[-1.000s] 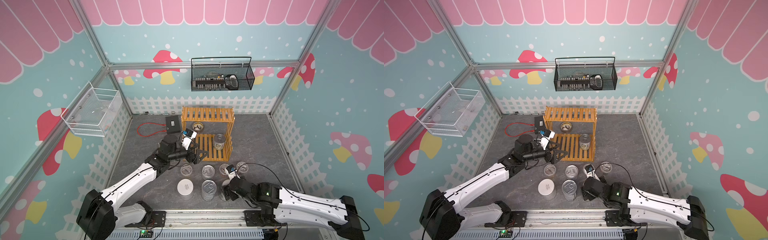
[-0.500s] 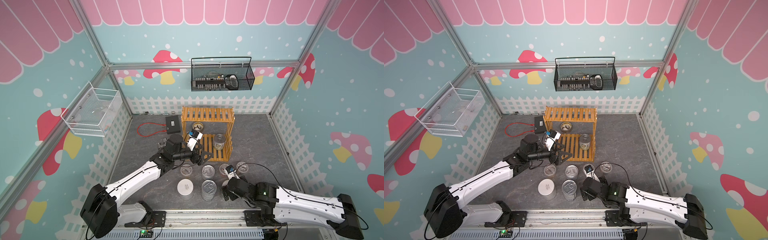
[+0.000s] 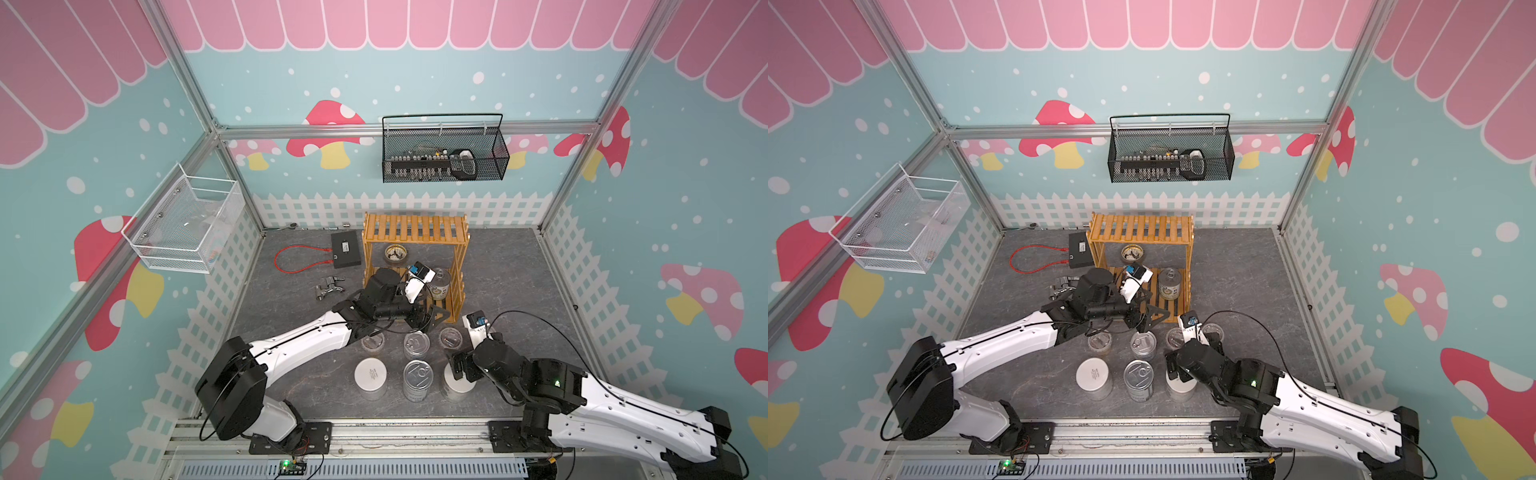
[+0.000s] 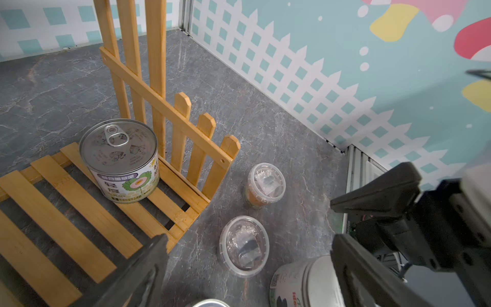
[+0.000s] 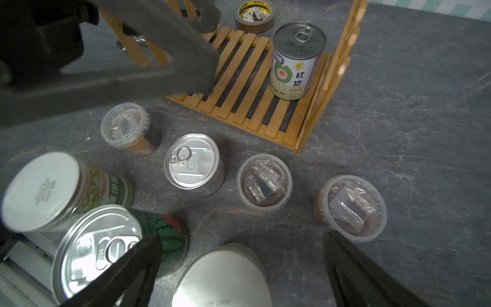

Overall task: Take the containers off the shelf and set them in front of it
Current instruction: 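Place the container at the center of the board, then pick up a container from the shelf.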

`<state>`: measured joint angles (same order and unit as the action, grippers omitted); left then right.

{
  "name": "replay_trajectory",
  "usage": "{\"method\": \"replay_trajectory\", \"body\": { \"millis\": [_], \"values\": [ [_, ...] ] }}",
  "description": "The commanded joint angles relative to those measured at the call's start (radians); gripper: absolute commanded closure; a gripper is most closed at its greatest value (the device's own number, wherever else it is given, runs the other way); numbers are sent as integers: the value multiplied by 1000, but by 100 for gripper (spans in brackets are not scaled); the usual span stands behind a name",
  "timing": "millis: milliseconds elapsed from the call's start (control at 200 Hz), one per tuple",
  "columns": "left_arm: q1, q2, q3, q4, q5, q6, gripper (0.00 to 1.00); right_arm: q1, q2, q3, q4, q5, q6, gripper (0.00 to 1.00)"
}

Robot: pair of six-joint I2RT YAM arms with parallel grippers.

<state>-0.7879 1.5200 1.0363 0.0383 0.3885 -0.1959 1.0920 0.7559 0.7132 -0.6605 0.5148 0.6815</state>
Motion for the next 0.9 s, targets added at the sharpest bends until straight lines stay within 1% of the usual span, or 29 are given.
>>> {"method": "replay_trajectory", "body": {
  "millis": [0,50,125,180,280,475,630,816,891],
  "values": [
    [-3,69,58,-11,-101,48,1,-118,-17,30,47,-50,-151,1],
    [-2,108,80,-15,-131,70,1,-176,-25,33,74,-106,-195,1],
    [3,166,116,-23,-144,90,1,-244,-22,43,74,-130,-227,1],
    [7,202,141,-23,-159,105,1,-280,-16,52,85,-165,-246,1],
    [20,264,183,-23,-171,123,1,-339,-6,63,86,-193,-258,1],
    [49,346,261,-24,-201,158,1,-476,15,60,122,-286,-301,1],
    [65,428,338,-36,-188,186,2,-561,41,52,170,-348,-328,1],
    [73,490,389,-49,-177,219,3,-671,68,56,235,-459,-368,1],
    [77,520,420,-66,-177,230,3,-697,85,60,254,-481,-379,1]
  ]
}}
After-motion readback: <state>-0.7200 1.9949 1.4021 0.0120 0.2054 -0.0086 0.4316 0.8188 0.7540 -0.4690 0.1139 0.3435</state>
